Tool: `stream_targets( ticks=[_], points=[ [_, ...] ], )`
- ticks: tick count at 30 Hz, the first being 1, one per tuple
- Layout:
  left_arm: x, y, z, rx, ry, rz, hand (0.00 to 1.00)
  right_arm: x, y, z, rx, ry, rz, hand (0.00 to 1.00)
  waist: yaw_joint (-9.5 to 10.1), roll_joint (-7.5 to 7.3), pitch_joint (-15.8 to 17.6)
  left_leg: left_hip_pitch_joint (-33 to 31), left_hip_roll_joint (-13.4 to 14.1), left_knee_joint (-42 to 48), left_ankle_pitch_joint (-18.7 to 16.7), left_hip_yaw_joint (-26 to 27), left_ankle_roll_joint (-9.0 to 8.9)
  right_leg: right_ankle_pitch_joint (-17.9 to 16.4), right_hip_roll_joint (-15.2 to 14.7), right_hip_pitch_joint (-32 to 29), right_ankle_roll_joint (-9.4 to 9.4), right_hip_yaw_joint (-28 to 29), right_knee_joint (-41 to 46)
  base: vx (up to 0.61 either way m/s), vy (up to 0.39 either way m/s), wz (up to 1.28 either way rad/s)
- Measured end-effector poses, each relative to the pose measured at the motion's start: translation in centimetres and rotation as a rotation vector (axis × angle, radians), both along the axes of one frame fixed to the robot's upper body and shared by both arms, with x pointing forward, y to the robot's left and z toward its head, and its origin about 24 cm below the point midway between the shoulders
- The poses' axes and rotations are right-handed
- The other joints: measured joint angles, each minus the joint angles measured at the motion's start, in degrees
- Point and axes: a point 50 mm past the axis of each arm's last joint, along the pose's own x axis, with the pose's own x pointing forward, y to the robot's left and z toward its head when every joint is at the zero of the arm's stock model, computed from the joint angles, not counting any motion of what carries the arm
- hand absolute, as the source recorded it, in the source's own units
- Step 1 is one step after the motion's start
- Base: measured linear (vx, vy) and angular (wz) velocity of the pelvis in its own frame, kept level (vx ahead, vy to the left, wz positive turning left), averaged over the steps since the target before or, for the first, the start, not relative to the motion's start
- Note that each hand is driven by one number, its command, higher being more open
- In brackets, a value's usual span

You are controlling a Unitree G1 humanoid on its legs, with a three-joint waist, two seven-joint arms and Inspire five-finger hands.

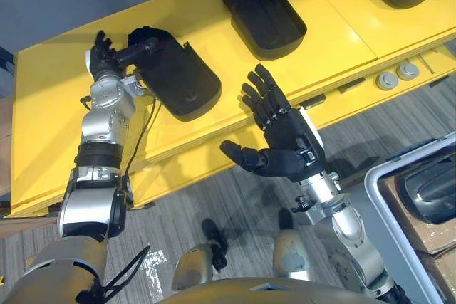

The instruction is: Walk over and take three plastic housings, then place them on the shelf

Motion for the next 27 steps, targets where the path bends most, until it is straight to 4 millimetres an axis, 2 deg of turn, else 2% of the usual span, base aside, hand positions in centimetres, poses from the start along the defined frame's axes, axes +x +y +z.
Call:
stream_targets(
  ticks=[2,3,4,9,12,14,16,18,21,22,24,27],
  points=[
    [-0.1,0.3,1.7,-0.007,-0.084,0.076,1.0,-0.3,0.2,-0.3,0.006,0.016,0.005,1.0,-0.18,-0.01,0.0,0.2,0.0,0.0,0.0,0.0,0.0,0.0,0.0,0.2,0.0,0.0,0.0,0.0,0.0,0.0],
    [-0.3,0.3,3.3,-0.01,-0.162,0.122,1.0,-0.6,0.2,-0.6,0.001,0.02,0.002,1.0,-0.28,-0.04,0.0,0.7,0.0,-0.2,0.0,0.1,0.0,0.0,0.0,0.6,0.0,0.0,0.0,0.0,0.0,0.0],
    [-0.4,0.3,3.5,-0.011,-0.177,0.13,1.0,-0.7,0.2,-0.6,-0.003,0.021,0.0,1.0,-0.28,-0.06,0.0,0.9,0.0,-0.3,0.0,0.1,-0.01,0.0,0.0,0.7,0.0,0.0,0.0,0.01,0.002,-0.04],
    [-2.5,-0.4,8.8,0.092,-0.472,0.229,1.0,-1.4,0.2,-0.9,0.012,0.012,-0.01,1.0,-0.36,-0.5,-0.2,4.2,-0.1,-1.6,-0.1,0.2,-0.15,0.0,0.1,3.8,0.0,-0.5,-0.2,-0.01,0.001,-0.03],
    [-3.5,-0.5,10.3,0.164,-0.554,0.258,1.0,-1.3,0.0,-0.7,0.016,-0.006,-0.023,1.0,-0.32,-0.95,-0.9,5.6,-0.5,-3.4,0.2,0.0,-0.29,0.0,0.0,5.6,-0.01,-1.5,-1.6,-0.03,-0.002,0.06],
    [-4.1,-0.6,11.1,0.213,-0.592,0.257,1.0,-1.0,0.0,-0.3,-0.027,-0.052,-0.041,1.0,-0.28,-1.35,-2.8,7.2,-1.0,-6.0,2.0,-1.0,-0.27,0.0,0.1,6.8,-0.01,-2.7,-2.2,0.03,-0.013,0.23],
    [-4.1,-0.6,10.6,0.234,-0.587,0.227,1.0,-0.5,-0.1,0.2,-0.067,-0.099,-0.064,1.0,-0.23,-1.63,-4.8,8.3,-1.3,-8.0,3.4,-2.1,-0.26,0.0,0.2,7.8,-0.01,-3.9,-2.5,0.04,-0.013,0.27],
    [-4.4,-0.5,9.1,0.265,-0.559,0.175,1.0,0.4,-0.4,1.1,-0.098,-0.162,-0.087,1.0,-0.14,-1.78,-6.0,9.9,-1.6,-9.5,4.1,-2.9,-0.33,0.0,0.5,9.5,-0.02,-5.1,-3.1,0.03,-0.01,0.23],
    [-5.5,-0.5,4.9,0.326,-0.487,0.058,1.0,2.2,-2.0,2.5,-0.116,-0.248,-0.168,1.0,0.86,-2.19,-8.1,11.3,-1.8,-10.8,4.9,-4.9,-0.39,0.0,0.7,11.5,-0.03,-6.9,-3.4,0.0,-0.001,0.21],
    [-5.9,-0.6,4.2,0.328,-0.482,0.04,1.0,2.5,-2.3,2.7,-0.119,-0.255,-0.184,1.0,1.14,-2.39,-8.3,11.3,-1.8,-10.8,5.0,-5.2,-0.38,0.0,0.7,11.8,-0.03,-7.2,-3.7,-0.04,0.002,0.24],
    [-7.6,-1.1,2.0,0.323,-0.475,-0.022,1.0,3.4,-3.5,2.8,-0.14,-0.258,-0.236,1.0,1.73,-2.89,-8.9,11.3,-2.0,-10.9,5.3,-6.4,-0.33,0.0,0.7,12.9,-0.04,-8.2,-4.4,-0.04,0.003,0.25],
    [-11.4,-2.3,-1.8,0.26,-0.452,-0.121,1.0,4.4,-5.6,1.9,-0.18,-0.2,-0.328,1.0,3.48,-3.1,-9.5,11.1,-2.5,-11.0,6.0,-8.5,-0.28,0.0,0.7,14.2,-0.15,-10.0,-5.2,-0.05,0.006,0.29]
  ],
)
